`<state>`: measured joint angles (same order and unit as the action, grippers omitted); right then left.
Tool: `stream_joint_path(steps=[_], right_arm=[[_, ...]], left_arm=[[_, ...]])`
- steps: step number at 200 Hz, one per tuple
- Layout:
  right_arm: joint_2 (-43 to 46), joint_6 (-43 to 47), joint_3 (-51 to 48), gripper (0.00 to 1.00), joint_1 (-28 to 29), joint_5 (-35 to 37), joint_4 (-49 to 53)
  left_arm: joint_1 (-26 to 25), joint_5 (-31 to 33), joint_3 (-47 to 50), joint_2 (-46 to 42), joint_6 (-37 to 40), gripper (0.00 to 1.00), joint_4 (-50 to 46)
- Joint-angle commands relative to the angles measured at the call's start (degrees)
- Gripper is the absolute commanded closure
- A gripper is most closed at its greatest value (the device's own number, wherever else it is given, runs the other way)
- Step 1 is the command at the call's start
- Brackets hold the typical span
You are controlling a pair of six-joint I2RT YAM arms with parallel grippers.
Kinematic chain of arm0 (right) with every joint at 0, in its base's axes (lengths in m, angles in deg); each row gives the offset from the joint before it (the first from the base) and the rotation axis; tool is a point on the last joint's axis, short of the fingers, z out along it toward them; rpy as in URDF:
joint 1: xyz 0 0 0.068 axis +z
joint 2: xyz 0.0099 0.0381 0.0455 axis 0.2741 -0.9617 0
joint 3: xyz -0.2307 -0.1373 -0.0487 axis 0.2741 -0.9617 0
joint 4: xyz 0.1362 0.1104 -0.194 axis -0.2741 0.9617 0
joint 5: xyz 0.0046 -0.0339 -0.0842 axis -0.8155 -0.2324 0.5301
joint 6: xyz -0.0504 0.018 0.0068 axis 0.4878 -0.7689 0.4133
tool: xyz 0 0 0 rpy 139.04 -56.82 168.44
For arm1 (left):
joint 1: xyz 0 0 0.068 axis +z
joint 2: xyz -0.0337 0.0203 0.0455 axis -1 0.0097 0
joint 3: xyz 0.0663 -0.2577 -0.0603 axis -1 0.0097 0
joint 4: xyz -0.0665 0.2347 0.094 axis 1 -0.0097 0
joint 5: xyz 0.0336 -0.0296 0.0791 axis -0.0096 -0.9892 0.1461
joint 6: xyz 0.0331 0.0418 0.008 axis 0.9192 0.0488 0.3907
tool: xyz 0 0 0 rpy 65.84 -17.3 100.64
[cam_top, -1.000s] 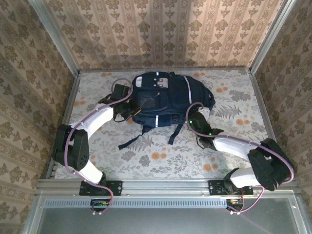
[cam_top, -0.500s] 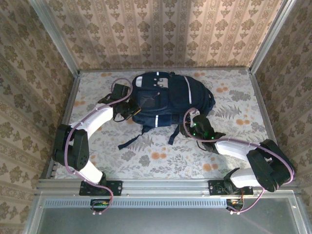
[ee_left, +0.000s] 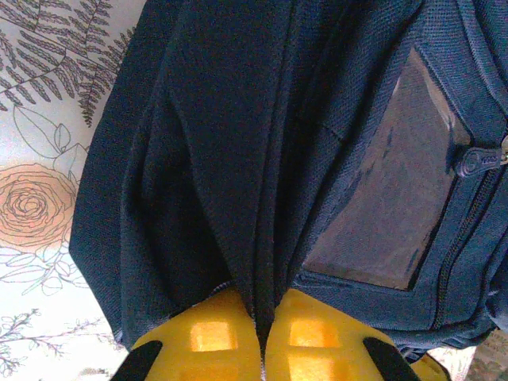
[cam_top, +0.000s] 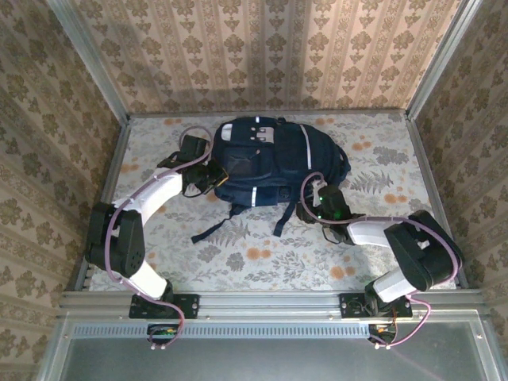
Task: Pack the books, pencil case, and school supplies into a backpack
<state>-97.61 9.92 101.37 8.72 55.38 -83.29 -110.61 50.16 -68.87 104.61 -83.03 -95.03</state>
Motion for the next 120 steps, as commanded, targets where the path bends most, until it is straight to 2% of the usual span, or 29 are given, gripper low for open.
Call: stream_joint_path(steps=[1, 52, 85, 120], right_arm=[[-2.26, -1.38, 0.35, 0.64, -0.76, -3.65, -4.27], [-3.3, -2.1, 1.49, 0.74, -1.37, -4.35, -6.57], [-2.31, -1.96, 1.67, 1.0, -1.84, -3.84, -6.17], [-1.21, -1.28, 1.49, 1.0, -2.16, -2.29, -3.63]], left_arm=[[1.12, 1.02, -1.58, -0.15, 1.45, 1.0, 2.13], [1.82, 0.67, -1.48, 0.19, 1.41, 1.0, 2.49], [2.23, 0.68, -1.51, 0.36, 1.42, 1.0, 2.51], [2.92, 0.67, -1.59, 0.5, 1.35, 1.0, 2.42]])
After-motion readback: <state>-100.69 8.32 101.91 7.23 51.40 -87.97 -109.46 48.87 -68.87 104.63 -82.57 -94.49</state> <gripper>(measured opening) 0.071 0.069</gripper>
